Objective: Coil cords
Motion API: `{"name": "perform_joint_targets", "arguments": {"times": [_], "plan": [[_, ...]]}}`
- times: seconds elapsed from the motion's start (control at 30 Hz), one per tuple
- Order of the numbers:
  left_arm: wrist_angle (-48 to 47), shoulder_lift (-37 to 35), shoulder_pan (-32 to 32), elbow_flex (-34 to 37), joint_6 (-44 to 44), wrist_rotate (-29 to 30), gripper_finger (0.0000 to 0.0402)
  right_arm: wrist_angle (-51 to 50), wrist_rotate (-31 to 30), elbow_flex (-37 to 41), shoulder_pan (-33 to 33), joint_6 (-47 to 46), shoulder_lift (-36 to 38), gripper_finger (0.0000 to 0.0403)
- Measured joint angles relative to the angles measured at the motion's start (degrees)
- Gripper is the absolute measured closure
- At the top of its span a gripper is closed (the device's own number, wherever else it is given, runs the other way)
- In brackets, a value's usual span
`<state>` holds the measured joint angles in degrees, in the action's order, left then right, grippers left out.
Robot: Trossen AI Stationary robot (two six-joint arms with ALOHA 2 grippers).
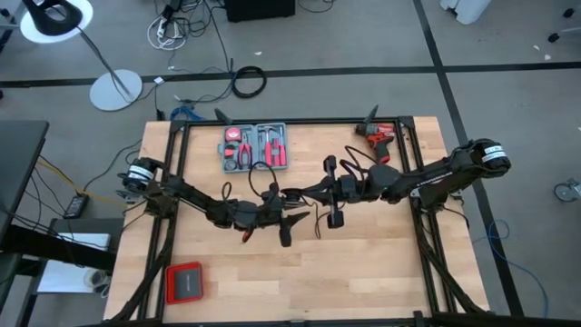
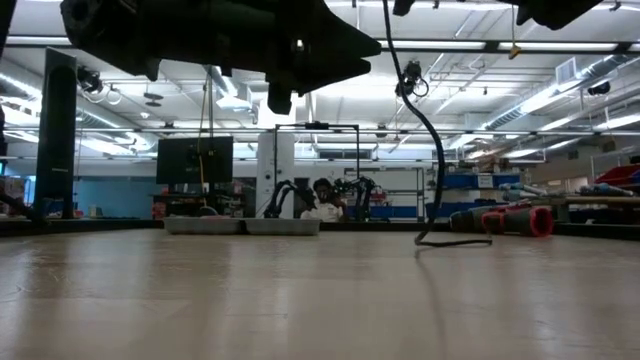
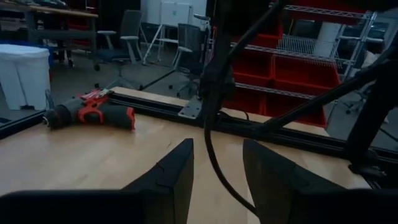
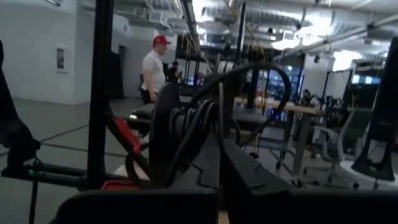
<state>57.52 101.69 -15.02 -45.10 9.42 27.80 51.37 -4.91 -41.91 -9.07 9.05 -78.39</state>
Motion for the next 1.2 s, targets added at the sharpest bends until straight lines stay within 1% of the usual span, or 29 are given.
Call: {"name": "perform_joint_targets", "arguments": {"times": [0.13,0.23,0.47,0.6,0.83,1.03,1.1,1.2], "plan": [[-0.02,0.00,0.06,-0.06,0.19,-0.26,0.0260,1.70,-0.20,0.00,-0.25,1.56,-0.20,0.0402],[-0.38,0.00,0.08,-1.44,0.25,-1.97,0.0260,2.02,-0.20,0.00,-0.24,2.26,-0.21,0.0402],[-7.24,-0.02,0.87,-6.48,-1.51,-2.19,0.0260,3.35,-0.18,0.00,-0.81,2.24,-0.22,0.0402],[-10.13,-0.04,1.46,-7.74,-1.56,-2.25,0.0260,3.41,0.10,0.00,-1.20,2.19,-0.22,0.0402],[-13.61,-0.04,1.94,-7.88,-1.36,-2.00,0.0259,3.40,-0.19,0.00,-2.19,2.16,-0.22,0.0402],[-14.37,-0.04,1.92,-7.87,-1.49,2.33,0.0259,3.39,-0.17,0.00,-2.22,1.57,-0.24,0.0402],[-14.12,-0.04,1.96,-7.87,-1.50,1.99,0.0259,3.40,-0.18,0.00,-2.22,1.49,-0.24,0.0402],[-13.55,-0.04,1.94,-7.87,-1.49,-0.44,0.0259,3.39,-0.15,0.00,-2.22,1.59,-0.24,0.0402]]}}
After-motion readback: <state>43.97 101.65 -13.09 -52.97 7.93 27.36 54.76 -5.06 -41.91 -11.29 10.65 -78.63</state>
